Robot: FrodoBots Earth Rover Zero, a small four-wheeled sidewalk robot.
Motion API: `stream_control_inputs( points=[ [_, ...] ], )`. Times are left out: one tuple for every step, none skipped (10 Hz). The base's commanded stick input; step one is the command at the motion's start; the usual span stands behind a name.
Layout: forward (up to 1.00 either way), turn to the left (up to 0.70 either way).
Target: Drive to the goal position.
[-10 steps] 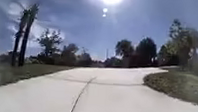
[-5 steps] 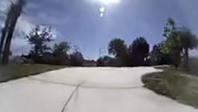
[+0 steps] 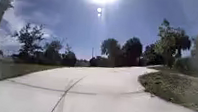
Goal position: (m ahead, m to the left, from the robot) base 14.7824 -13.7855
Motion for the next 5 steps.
stream_control_inputs(
  points=[
    [0.82,-0.33],
    [0.82,-0.24],
    [0.82,0.0],
    [0.82,0.0],
    [0.82,0.0]
  ],
)
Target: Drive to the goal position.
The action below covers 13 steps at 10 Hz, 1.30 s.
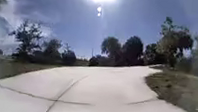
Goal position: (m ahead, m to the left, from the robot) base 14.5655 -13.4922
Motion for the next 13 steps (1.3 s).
stream_control_inputs(
  points=[
    [0.82,0.0],
    [0.82,-0.01],
    [0.82,-0.27],
    [0.82,-0.31],
    [0.82,-0.14],
    [0.82,0.0],
    [0.82,0.0],
    [0.82,0.0],
    [0.82,0.0],
    [0.82,-0.07],
    [0.82,-0.32],
    [0.82,-0.33],
    [0.82,-0.33]
  ],
)
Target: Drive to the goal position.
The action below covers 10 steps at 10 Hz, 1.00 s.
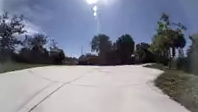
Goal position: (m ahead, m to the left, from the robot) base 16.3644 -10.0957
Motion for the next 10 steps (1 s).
stream_control_inputs(
  points=[
    [0.82,-0.33],
    [0.82,-0.33],
    [0.82,-0.33],
    [0.82,-0.33],
    [0.82,-0.33],
    [0.82,-0.33],
    [0.82,-0.12],
    [0.82,0.0],
    [0.82,0.0],
    [0.84,0.0]
  ],
)
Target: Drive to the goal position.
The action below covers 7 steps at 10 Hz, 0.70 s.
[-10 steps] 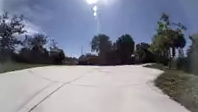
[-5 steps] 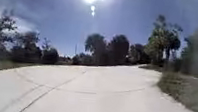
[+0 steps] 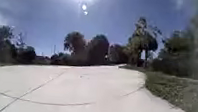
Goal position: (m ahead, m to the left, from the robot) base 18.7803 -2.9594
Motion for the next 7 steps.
stream_control_inputs(
  points=[
    [0.85,0.0],
    [0.85,0.0],
    [0.85,0.0],
    [0.85,0.0],
    [0.85,0.0],
    [0.85,0.0],
    [0.85,0.0]
  ],
)
